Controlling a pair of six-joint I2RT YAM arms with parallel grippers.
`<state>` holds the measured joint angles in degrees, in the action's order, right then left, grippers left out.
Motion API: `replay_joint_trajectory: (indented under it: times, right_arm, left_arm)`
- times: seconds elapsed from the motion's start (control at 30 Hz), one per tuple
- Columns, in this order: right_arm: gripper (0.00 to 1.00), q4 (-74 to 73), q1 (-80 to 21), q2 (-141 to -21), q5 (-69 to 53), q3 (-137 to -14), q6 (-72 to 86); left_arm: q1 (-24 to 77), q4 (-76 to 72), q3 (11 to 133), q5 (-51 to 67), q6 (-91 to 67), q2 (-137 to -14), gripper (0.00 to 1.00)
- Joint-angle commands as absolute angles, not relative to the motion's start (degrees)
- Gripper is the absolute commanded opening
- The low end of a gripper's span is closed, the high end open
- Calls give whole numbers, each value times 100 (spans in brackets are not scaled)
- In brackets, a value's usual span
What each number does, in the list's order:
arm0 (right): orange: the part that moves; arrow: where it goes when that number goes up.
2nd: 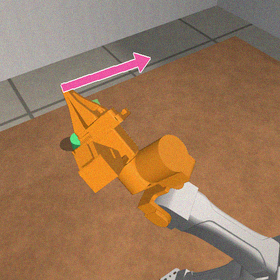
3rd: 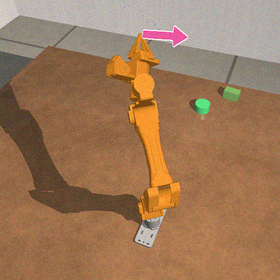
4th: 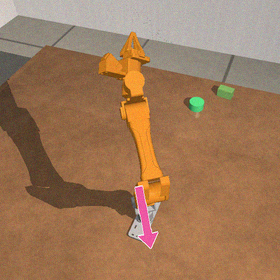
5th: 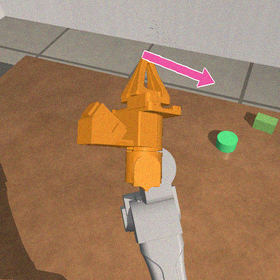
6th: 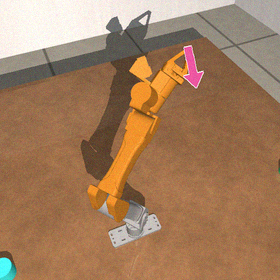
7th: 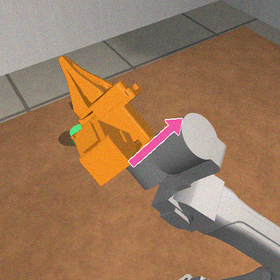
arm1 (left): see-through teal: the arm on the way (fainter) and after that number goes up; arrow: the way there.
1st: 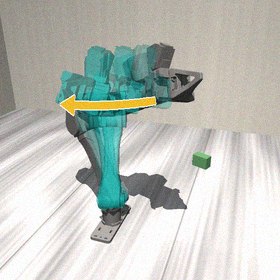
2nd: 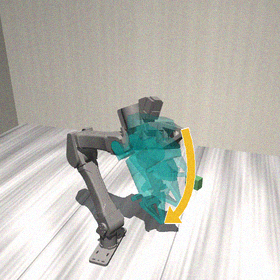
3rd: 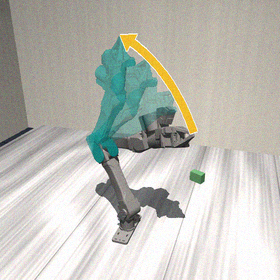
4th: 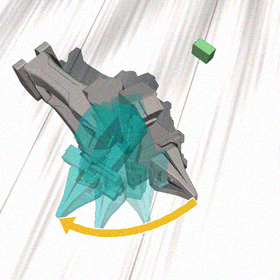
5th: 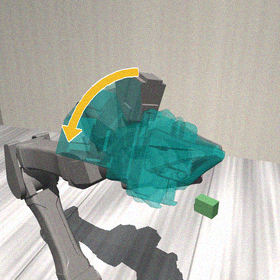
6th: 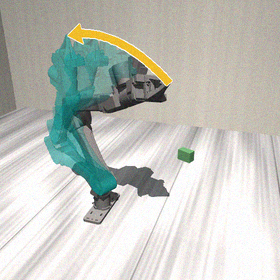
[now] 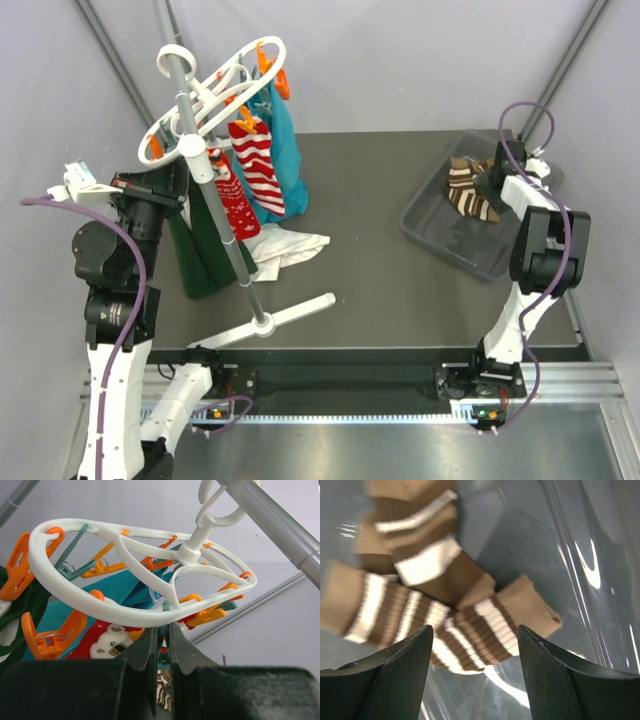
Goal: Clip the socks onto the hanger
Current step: Pick up the sock from the bin.
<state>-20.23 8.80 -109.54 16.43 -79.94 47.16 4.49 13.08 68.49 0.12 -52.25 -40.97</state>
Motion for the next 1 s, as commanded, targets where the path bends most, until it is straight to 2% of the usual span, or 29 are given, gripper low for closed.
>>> replay_joint_trajectory:
  times: [0.0, 0.2, 0.33, 0.4, 0.5, 0.53, 0.73, 0.97]
  right_arm:
    - [67, -2355, 896, -11101, 2012, -8087, 5272]
    - [65, -2373, 888, -11065, 2294, -7752, 5572]
    - [53, -2347, 932, -11302, 2294, -7761, 5599]
    - [50, -2286, 932, -11381, 2259, -7761, 5616]
    - [39, -2197, 923, -11513, 2128, -7787, 5573]
    - [31, -2180, 923, -11505, 2118, -7778, 5564]
    - [0, -2083, 940, -11400, 2136, -7778, 5309]
    - [0, -1942, 774, -10408, 2609, -7805, 4177]
  left_arm:
    - [475, 1503, 6847, 299, -5071, -4069, 0]
    - [475, 1529, 6838, 308, -5098, -4061, 0]
    - [475, 1538, 6855, 290, -5080, -4043, 0]
    - [475, 1556, 6873, 272, -5080, -4043, 0]
    - [475, 1573, 6891, 281, -5071, -4052, 0]
    - [475, 1582, 6891, 290, -5080, -4052, 0]
    - [475, 1591, 6864, 290, -5089, -4043, 0]
    - [475, 1608, 6847, 281, -5063, -4043, 0]
